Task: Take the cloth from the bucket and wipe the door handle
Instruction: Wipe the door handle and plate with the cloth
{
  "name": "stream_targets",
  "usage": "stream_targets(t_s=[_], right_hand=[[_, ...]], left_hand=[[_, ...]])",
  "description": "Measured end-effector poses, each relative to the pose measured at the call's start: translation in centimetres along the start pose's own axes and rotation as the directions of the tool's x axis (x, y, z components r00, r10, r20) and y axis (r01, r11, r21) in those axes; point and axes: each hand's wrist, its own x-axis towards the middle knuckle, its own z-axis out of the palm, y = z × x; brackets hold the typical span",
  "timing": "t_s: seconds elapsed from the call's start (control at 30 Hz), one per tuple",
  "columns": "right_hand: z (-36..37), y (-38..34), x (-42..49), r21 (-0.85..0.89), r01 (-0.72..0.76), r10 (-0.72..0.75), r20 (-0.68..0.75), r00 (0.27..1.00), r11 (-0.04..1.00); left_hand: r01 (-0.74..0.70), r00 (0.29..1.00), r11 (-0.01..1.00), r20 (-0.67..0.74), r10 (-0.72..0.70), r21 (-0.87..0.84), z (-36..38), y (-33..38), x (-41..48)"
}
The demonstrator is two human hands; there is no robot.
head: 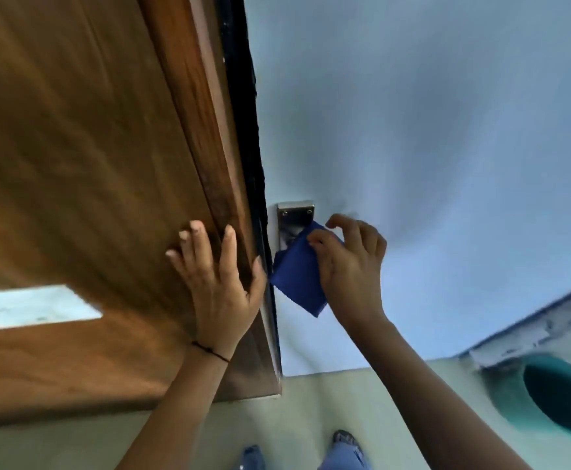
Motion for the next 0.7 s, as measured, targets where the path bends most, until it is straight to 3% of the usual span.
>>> stream_targets(t_s=[0.07,0.2,0.3,0.53,0.7], right_hand=[[-0.2,-0.9,-0.4,-0.153,0.019,-0.020,-0.001,1.000,0.988],[-0.4,-2.6,-1.8,-0.224,0.057,-0.006,0.221,0.975,0.973],[0.4,-3.5,-2.3,-0.315,0.135,-0.036,0.301,0.953,0.939],[-1.6,-0.3,-1.1,-0.283,0.070,-0.013,0.199,0.980,0.957],[-1.3,-1.7,-0.8,-0.253,0.107,-0.048,0.230,0.972,0.961]], left_hand=[[-0.045,0.998,0.999,0.036,0.045,-0.007,0.0,-0.6,0.0],[-0.072,0.995,0.997,0.067,0.073,-0.014,-0.1,-1.0,-0.2],[-0.086,0.994,0.996,0.063,0.087,-0.006,-0.1,-1.1,-0.1],[-0.093,0.991,0.995,0.103,0.090,0.029,-0.5,-1.3,-0.1],[-0.111,0.989,0.992,0.101,0.104,0.060,-0.2,-1.5,-0.2]])
